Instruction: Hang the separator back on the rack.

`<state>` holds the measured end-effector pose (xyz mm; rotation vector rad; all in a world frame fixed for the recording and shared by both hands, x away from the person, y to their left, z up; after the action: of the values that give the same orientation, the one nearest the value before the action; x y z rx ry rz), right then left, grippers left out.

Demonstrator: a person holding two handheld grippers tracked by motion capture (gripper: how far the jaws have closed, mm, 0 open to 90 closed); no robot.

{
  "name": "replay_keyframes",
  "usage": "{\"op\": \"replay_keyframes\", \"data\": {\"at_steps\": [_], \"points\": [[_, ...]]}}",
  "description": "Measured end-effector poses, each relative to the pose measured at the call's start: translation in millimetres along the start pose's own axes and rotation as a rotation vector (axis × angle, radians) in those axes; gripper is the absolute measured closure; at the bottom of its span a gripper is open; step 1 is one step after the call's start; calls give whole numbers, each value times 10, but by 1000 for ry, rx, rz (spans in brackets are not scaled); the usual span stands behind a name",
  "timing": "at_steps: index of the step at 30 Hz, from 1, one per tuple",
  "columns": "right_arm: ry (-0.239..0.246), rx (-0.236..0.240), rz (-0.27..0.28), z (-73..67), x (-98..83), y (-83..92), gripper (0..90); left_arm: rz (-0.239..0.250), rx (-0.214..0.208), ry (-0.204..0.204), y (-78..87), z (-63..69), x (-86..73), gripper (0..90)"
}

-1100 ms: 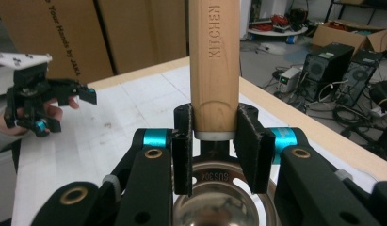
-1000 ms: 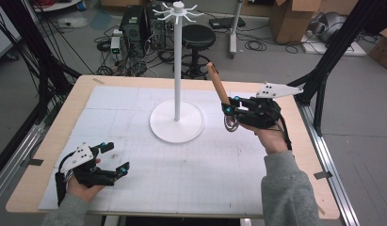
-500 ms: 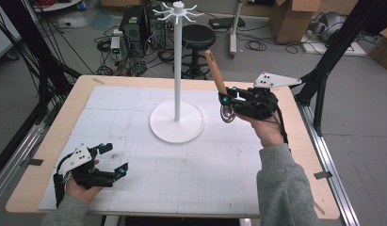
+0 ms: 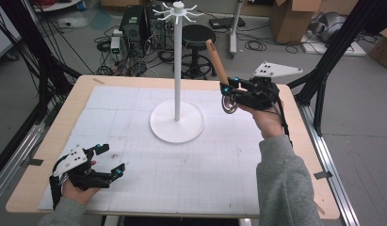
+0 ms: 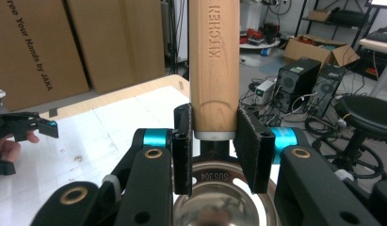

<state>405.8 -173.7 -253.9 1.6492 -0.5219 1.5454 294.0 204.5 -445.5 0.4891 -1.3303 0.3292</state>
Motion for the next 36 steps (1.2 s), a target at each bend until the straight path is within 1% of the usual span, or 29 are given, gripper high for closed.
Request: {"op": "replay_keyframes", "data": {"at_steps": [8, 10, 16, 19, 22, 23, 24, 27, 33, 36], "points": [[-10, -2, 31, -23, 103, -18, 697, -2, -2, -1, -9, 6, -2, 17], [-10, 3, 29, -28, 113, -34, 697, -3, -4, -2, -7, 4, -2, 17], [-11, -5, 30, -48, 161, -72, 697, -8, -16, 3, -23, 10, -14, 17], [-6, -9, 42, -67, 213, -87, 697, -8, -17, 3, -25, 10, -13, 17], [-16, -6, 44, -94, 248, -105, 697, 0, -18, 1, -21, 10, -6, 17], [-8, -11, 46, -99, 256, -112, 697, 0, -21, 0, -20, 12, -5, 17], [-11, -12, 45, -107, 261, -114, 697, 1, -23, 0, -21, 13, -6, 17], [-13, -8, 58, -122, 285, -123, 697, -7, -22, 0, -24, 12, -14, 18], [-21, -10, 77, -144, 345, -138, 697, 0, -18, 1, -17, 7, -9, 18], [-31, 6, 99, -156, 379, -142, 697, -10, -17, 1, -18, 6, -18, 18]]}}
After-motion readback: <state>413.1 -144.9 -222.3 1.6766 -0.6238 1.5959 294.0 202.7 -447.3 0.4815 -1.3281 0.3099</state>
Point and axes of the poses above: each handheld gripper's, and its own axes: y roughly backward along the jaws, x roughly out of its top, z roughly to its right, the point moved 7 cm from there along -y, roughly forward along the jaws, and after that the axes turned 13 degrees about -x, right-handed, at the moved point
